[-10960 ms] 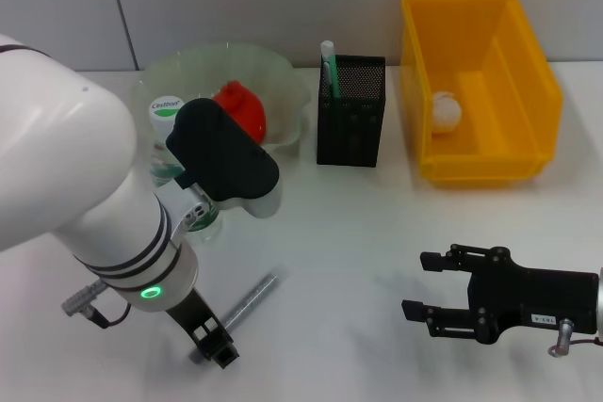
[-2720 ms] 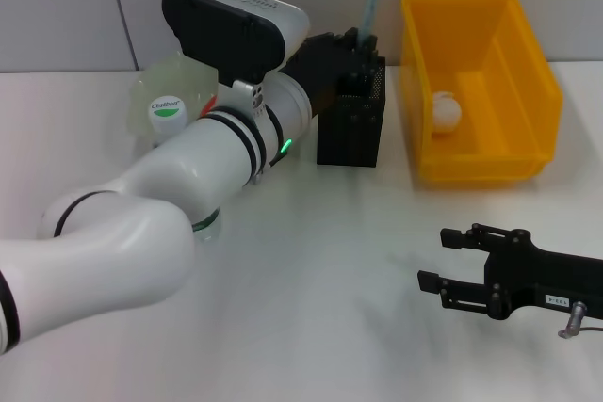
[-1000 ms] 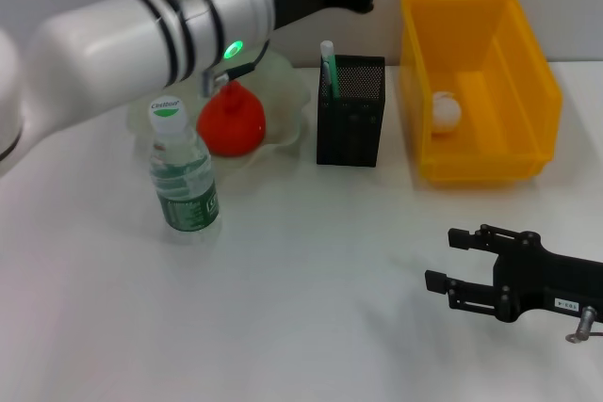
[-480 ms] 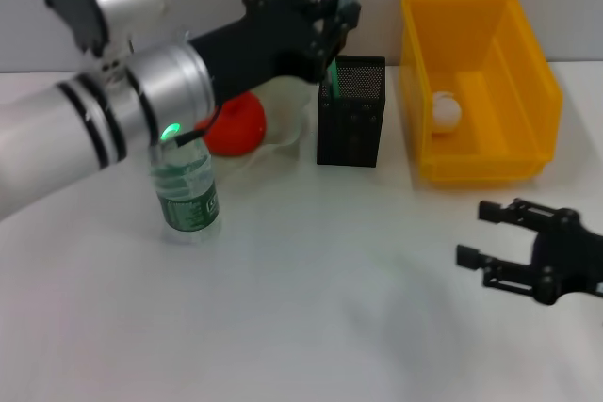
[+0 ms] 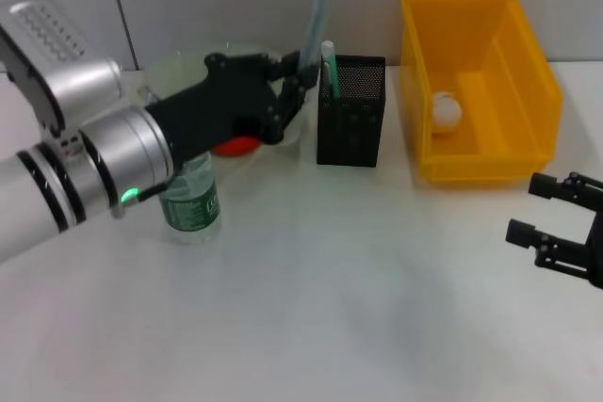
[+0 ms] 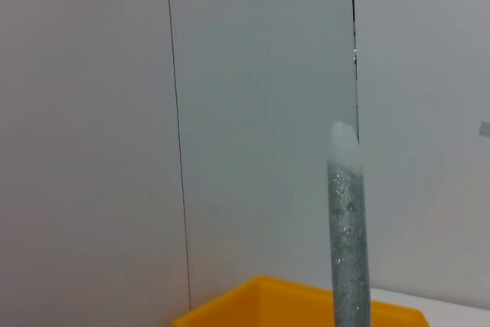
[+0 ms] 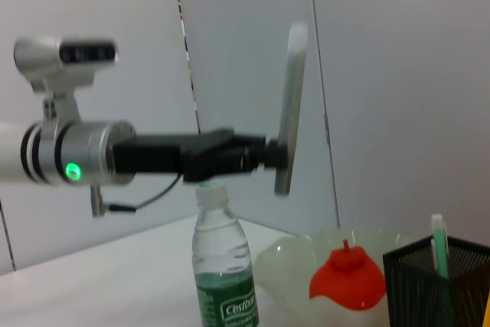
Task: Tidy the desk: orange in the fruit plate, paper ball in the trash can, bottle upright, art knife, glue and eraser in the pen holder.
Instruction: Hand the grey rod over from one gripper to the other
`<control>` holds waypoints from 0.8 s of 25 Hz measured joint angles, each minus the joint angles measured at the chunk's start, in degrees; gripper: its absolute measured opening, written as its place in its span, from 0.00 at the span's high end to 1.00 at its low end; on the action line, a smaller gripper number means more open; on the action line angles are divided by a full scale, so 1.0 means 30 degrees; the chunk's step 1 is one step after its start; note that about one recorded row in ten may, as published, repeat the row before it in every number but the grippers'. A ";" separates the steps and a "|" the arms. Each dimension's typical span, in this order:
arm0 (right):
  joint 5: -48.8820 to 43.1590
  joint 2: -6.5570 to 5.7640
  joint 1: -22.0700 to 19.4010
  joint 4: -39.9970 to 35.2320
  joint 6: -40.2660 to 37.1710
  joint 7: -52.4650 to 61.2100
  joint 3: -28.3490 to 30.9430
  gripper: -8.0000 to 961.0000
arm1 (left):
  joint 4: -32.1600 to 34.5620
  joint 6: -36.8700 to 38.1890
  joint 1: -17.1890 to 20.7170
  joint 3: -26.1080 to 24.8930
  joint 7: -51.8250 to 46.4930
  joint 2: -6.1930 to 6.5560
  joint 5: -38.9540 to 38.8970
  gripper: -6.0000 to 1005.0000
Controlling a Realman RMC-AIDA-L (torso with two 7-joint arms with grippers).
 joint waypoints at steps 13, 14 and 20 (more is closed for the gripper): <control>0.1046 0.0034 0.0814 0.1017 -0.1114 0.0635 0.0433 0.23 | -0.1827 0.3280 0.0690 0.0416 0.1350 -0.0046 -0.1344 0.83; 0.1054 0.0039 0.0984 0.1000 -0.1118 0.0646 0.0427 0.23 | -0.1829 0.3406 0.0739 0.0530 0.1346 -0.0053 -0.1395 0.83; 0.1066 0.0069 0.1958 0.0652 -0.1016 0.0658 0.0352 0.23 | -0.1852 0.3656 0.0762 0.1940 0.1859 -0.0055 -0.2300 0.83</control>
